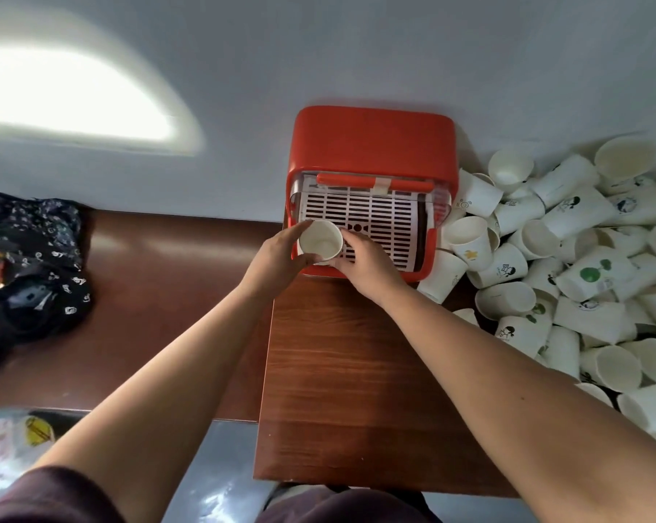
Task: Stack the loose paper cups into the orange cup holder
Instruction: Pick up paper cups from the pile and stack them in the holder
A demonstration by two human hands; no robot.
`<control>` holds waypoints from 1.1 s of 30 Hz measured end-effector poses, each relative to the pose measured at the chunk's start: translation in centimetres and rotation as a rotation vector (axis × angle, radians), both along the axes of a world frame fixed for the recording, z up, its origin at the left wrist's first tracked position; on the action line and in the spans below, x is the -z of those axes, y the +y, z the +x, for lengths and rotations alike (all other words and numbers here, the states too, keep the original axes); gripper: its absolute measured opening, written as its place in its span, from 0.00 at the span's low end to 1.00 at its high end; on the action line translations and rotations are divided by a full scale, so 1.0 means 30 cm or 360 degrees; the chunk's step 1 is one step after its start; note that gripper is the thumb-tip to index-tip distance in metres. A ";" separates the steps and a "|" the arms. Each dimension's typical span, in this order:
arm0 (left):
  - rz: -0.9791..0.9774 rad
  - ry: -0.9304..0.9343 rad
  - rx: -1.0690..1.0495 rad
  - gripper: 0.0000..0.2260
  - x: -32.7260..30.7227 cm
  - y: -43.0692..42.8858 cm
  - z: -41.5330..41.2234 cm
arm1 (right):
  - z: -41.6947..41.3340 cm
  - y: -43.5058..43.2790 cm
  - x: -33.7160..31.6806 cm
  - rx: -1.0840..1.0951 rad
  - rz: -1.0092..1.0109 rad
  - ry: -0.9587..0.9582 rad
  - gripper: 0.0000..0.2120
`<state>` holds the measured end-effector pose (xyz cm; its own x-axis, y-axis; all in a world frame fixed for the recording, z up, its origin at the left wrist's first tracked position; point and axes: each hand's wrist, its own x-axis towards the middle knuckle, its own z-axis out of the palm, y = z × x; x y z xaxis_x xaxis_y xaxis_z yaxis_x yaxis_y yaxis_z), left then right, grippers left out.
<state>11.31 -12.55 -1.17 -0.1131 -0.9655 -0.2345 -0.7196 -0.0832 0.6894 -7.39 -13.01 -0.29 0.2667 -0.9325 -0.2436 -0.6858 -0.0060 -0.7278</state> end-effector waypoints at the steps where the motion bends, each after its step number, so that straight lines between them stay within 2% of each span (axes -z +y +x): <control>1: 0.0011 -0.0041 0.0006 0.31 0.009 0.003 -0.002 | 0.004 0.001 0.007 -0.0015 0.0029 0.0074 0.28; 8: 0.0022 -0.0150 -0.0107 0.32 -0.004 0.019 -0.043 | -0.015 0.003 0.025 0.0008 0.0059 0.0172 0.28; 12: -0.0152 -0.0159 -0.0185 0.23 -0.037 0.083 -0.068 | -0.148 0.063 -0.010 0.0044 -0.0050 0.0268 0.24; 17: -0.0166 -0.0025 -0.0022 0.13 -0.062 0.173 -0.190 | -0.411 0.172 -0.042 0.0223 -0.0311 0.0343 0.16; 21: -0.0182 0.0023 0.0214 0.09 -0.054 0.201 -0.384 | -0.635 0.216 -0.064 0.0425 -0.0451 0.0559 0.19; 23: -0.0076 0.0029 0.0290 0.10 -0.047 0.214 -0.494 | -0.735 0.228 -0.059 0.0484 -0.0416 0.0703 0.23; 25: 0.0000 -0.0039 0.0425 0.15 -0.029 0.233 -0.602 | -0.814 0.242 -0.051 0.0507 -0.0233 0.0781 0.28; 29: -0.0219 -0.0416 0.0981 0.26 0.036 0.260 -0.765 | -0.895 0.272 -0.016 0.0434 -0.0089 0.0806 0.34; 33: -0.0286 -0.0757 0.1241 0.31 0.074 0.262 -0.846 | -0.912 0.261 0.028 0.0318 -0.0173 0.0812 0.36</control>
